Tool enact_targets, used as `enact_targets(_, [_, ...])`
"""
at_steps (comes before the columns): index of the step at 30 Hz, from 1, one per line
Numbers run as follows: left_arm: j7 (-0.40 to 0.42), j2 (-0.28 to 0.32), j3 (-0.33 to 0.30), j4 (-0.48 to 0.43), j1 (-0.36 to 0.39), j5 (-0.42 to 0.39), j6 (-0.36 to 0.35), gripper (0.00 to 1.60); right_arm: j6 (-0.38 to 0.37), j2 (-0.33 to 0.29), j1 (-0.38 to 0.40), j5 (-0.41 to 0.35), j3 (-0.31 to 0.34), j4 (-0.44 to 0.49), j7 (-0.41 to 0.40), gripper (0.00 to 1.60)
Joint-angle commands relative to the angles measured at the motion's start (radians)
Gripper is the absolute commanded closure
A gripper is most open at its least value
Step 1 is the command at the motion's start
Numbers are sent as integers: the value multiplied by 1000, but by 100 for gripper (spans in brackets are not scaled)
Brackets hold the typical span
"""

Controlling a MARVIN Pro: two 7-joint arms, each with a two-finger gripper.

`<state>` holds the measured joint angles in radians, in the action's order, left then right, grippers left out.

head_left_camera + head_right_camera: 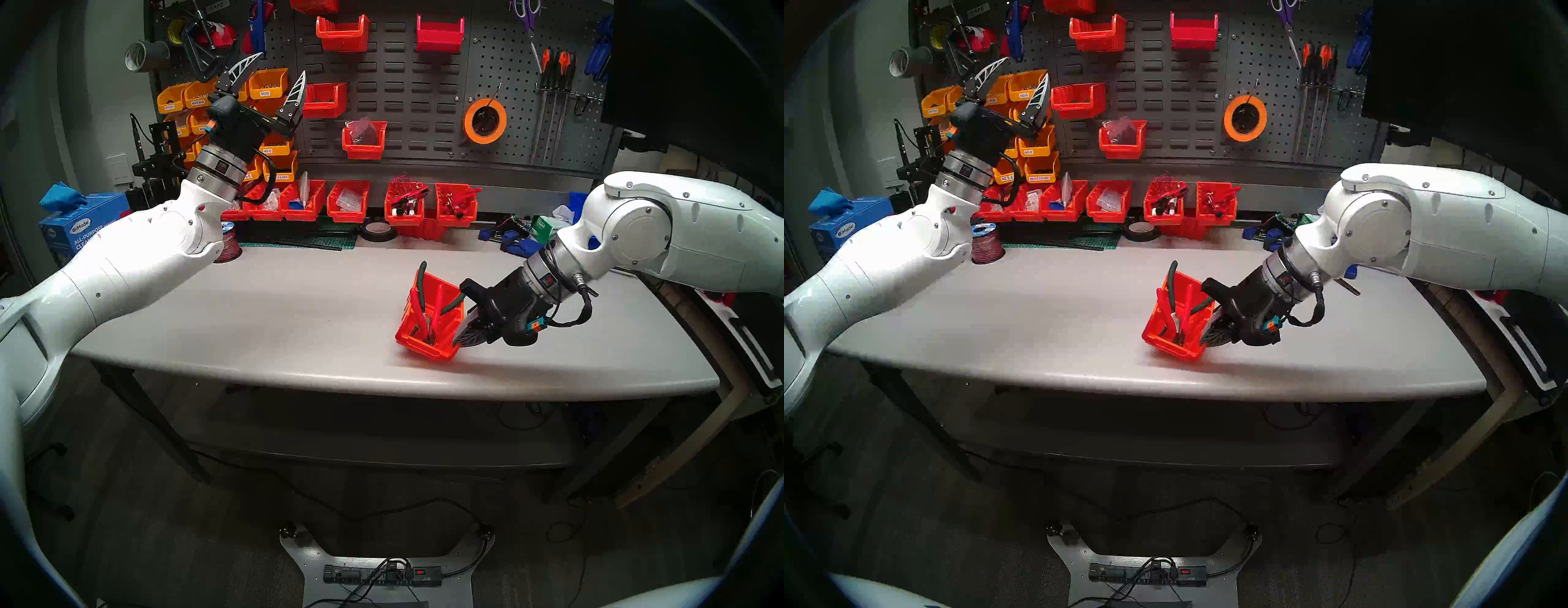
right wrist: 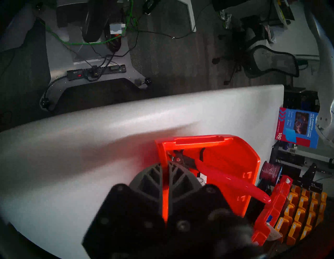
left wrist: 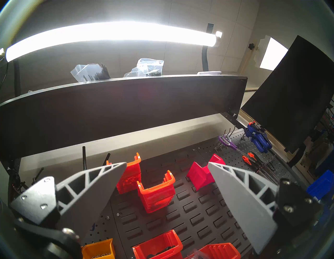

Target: Take out tools from the storage box

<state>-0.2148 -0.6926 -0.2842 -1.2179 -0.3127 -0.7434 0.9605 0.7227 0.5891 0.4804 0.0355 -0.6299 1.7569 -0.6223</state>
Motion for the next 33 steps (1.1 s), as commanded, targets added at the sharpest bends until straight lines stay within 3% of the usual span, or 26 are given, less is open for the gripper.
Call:
enact_targets(1, [-2,2,-14,-2,22,-1,-1,0,86,107,-73,91,27,-108,33,160])
enact_targets(4, [-2,2,-15,-2,22,-1,-2,0,112,126,-81,122,28,-152,63,160])
enact_targets(11, [-3,2,-15,-2,22,-1,-2,0,-12,150,-101,130,66,-226,126,160])
enact_targets(15, [-3,2,-15,-3,22,-1,-2,0,-33,172,-103,128,80,-266,140,160])
enact_targets(21, [-3,3,-15,-3,22,-1,-2,0,-20,189,-105,136,88,-302,149,160])
enact_targets(25, [-3,2,-15,-3,22,-1,-2,0,57,195,-90,142,88,-337,140,160])
enact_targets(28, [-3,2,-15,-3,22,-1,-2,0,72,194,-85,150,88,-349,138,160])
enact_targets(29, [-3,2,-15,-3,22,-1,-2,0,82,193,-83,155,89,-358,139,78])
enact_targets(31, [-3,2,-15,-3,22,-1,-2,0,82,190,-82,157,90,-365,140,3])
enact_targets(33, [-3,2,-15,-3,22,-1,-2,0,75,184,-84,155,92,-368,143,0])
